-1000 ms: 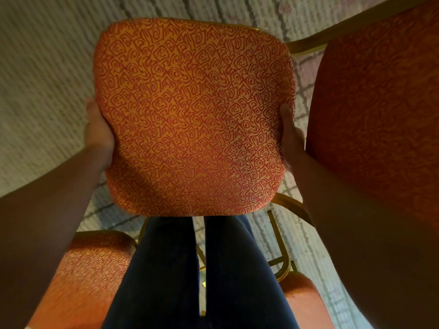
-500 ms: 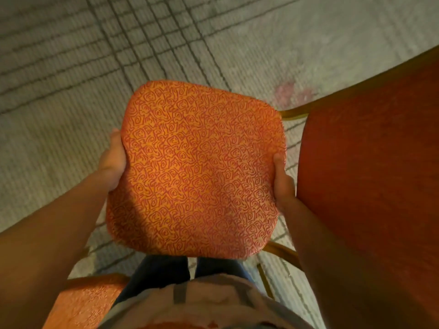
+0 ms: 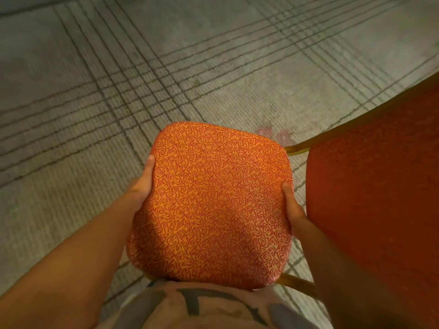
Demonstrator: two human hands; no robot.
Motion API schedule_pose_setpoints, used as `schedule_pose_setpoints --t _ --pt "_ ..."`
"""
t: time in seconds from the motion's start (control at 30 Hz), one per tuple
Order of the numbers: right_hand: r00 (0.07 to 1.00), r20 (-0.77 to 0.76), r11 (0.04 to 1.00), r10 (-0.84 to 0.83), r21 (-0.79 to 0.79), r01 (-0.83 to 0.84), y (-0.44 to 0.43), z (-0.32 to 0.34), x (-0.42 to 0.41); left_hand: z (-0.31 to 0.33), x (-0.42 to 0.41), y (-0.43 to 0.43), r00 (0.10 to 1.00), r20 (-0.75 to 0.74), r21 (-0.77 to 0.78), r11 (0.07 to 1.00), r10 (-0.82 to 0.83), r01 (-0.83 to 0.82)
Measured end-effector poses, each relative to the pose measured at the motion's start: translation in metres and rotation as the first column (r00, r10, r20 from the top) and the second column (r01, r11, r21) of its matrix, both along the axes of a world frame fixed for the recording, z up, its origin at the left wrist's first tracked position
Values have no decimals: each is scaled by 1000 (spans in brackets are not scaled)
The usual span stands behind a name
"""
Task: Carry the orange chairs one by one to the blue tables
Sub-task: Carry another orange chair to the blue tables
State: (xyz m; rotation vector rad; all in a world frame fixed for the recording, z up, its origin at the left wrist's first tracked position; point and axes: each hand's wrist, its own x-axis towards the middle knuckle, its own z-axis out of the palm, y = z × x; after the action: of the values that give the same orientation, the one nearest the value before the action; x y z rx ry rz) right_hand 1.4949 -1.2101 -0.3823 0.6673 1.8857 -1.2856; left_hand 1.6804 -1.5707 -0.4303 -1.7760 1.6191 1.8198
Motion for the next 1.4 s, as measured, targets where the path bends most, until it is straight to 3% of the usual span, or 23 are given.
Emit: schedule_pose_setpoints --t 0.17,0.43,0.67,0.8,1.2,1.4 --pt "1000 -2 998 9 -58 -9 14 -18 -24 61 -41 23 999 33 -118 992 -36 40" --pt "996 -31 992 -89 -94 85 14 -17 -61 77 -110 10 991 18 -215 967 -135 136" --pt "983 -27 981 -183 -77 181 8 -43 -110 78 -189 -18 943 124 -266 905 -309 331" --pt "961 -44 959 -272 -93 267 -16 -45 -152 73 -253 -46 919 88 -229 890 -385 395" --pt "841 -252 877 -478 -189 442 -83 42 -293 117 -475 -91 800 26 -409 723 -600 556" --pt "842 -195 862 -503 -184 472 -60 17 -371 96 -578 -75 735 86 -326 678 -673 659"
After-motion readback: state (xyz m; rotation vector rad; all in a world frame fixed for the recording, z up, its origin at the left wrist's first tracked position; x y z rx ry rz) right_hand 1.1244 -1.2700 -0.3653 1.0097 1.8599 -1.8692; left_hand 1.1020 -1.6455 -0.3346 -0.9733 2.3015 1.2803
